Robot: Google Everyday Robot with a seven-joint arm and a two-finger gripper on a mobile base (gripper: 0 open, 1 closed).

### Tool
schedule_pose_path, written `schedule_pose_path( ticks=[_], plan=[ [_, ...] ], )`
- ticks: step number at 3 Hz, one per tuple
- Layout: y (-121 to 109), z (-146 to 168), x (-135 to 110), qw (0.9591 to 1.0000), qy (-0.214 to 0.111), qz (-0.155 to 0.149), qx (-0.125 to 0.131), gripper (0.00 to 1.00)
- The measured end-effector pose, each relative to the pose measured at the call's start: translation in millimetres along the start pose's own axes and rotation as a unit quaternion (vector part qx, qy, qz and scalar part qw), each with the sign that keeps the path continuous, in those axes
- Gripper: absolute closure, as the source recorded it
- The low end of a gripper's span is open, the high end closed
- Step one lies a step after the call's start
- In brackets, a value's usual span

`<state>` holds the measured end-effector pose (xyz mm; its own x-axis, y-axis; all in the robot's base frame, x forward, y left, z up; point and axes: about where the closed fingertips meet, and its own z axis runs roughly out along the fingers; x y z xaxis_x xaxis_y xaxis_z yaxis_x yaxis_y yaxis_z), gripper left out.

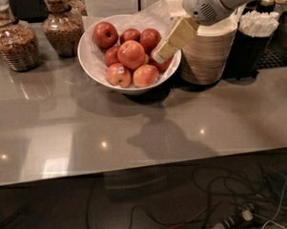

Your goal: Pick apple from white bowl

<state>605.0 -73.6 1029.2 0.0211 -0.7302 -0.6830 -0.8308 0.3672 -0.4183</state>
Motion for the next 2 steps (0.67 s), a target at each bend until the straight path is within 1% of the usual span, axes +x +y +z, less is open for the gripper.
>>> schedule_pose_path(
  ticks=[1,2],
  plan=[
    [0.0,0.1,-0.1,1.0,0.0,0.0,0.0,0.0],
    [-2.8,6.8,-0.3,0.9998,-0.015,-0.001,0.016,0.0]
  ],
)
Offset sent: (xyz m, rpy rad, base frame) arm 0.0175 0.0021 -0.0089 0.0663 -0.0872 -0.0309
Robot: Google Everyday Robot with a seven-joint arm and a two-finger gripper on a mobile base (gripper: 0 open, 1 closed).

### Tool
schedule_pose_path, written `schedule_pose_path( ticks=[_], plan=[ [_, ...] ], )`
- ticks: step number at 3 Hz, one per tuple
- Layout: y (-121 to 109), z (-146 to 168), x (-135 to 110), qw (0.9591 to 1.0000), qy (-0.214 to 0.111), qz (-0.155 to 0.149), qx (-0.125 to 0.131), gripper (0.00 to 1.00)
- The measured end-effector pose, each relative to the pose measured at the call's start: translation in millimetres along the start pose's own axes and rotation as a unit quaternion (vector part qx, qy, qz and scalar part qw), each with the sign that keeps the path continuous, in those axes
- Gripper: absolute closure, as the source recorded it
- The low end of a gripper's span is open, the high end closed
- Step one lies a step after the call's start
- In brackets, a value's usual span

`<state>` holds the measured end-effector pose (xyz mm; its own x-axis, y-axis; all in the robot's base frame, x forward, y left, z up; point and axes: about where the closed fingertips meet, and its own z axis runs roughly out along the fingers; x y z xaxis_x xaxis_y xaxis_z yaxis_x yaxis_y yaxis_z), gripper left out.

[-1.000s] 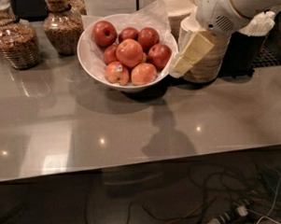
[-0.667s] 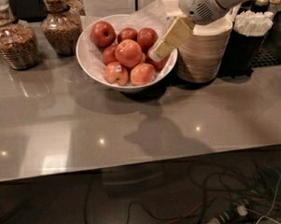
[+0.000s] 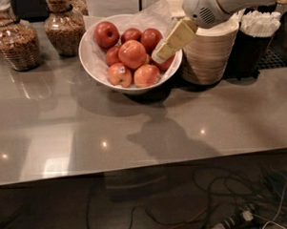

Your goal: Pick apple from white bowl

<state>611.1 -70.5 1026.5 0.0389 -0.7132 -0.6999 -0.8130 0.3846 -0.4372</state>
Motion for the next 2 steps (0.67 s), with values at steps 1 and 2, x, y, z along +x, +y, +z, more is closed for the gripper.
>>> schedule_pose_path(
  ticks=[1,2],
  plan=[
    [-2.7,20.9,-10.6,0.9995,-0.03,-0.011,0.002,0.0],
    [-1.9,46.4,-20.5,0.9984,-0.052,-0.02,-0.006,0.06]
  ],
)
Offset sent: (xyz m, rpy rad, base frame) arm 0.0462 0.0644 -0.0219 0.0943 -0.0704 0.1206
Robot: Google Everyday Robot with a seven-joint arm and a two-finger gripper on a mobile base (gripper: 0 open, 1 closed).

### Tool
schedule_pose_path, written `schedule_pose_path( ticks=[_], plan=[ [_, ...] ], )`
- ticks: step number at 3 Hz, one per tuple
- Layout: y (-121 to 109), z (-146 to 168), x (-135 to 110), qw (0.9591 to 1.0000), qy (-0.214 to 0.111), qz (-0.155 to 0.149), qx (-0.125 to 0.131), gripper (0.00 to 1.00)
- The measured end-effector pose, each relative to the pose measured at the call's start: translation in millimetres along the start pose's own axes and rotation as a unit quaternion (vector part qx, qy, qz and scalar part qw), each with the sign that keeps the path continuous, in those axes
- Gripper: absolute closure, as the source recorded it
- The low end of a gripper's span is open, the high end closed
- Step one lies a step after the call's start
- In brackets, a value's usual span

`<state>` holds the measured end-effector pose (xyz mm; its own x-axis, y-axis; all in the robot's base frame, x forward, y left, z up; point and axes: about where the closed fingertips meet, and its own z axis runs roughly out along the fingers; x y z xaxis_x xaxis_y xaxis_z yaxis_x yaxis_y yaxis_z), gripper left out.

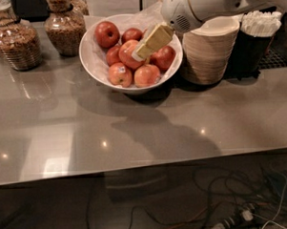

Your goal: Pick apple from white bowl

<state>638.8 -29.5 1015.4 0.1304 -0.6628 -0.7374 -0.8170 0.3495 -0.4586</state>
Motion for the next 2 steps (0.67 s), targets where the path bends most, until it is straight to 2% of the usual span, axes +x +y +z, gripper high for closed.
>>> schedule_pose_path(
  ticks=[1,2],
  plan=[
    [3.1,23.7,2.5,0.9999,-0.007,0.001,-0.014,0.24],
    [10.3,44.7,10.2,0.9995,-0.009,0.008,-0.031,0.27]
  ],
)
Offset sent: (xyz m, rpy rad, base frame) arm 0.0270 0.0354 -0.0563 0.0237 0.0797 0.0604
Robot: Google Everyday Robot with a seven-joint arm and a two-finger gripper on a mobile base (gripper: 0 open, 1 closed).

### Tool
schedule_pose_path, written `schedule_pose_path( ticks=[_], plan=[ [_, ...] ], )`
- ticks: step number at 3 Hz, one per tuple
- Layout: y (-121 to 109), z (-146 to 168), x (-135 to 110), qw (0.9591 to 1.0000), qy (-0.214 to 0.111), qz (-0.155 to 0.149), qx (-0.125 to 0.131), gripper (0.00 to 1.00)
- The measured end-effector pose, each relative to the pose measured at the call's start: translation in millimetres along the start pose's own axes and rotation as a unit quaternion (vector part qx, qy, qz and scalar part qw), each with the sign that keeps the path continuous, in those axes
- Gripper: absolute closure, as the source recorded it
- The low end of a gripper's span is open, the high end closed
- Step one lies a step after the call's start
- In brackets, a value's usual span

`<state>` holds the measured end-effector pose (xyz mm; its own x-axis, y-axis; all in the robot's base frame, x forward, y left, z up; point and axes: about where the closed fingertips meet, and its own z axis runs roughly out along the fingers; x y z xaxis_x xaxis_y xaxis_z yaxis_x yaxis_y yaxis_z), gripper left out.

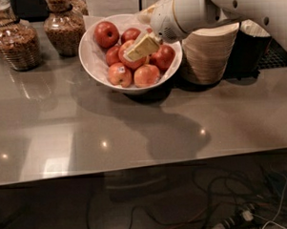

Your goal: Pick apple from white bowl

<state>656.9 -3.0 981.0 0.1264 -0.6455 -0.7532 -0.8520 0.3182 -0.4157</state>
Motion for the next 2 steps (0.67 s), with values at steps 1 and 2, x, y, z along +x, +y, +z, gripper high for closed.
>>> schedule_pose_path(
  ticks=[1,2],
  plan=[
    [2.0,14.9,9.6,0.9999,0.0,0.008,-0.01,0.29],
    [0.6,26.7,17.8,0.9998,0.002,0.014,-0.016,0.3]
  ],
)
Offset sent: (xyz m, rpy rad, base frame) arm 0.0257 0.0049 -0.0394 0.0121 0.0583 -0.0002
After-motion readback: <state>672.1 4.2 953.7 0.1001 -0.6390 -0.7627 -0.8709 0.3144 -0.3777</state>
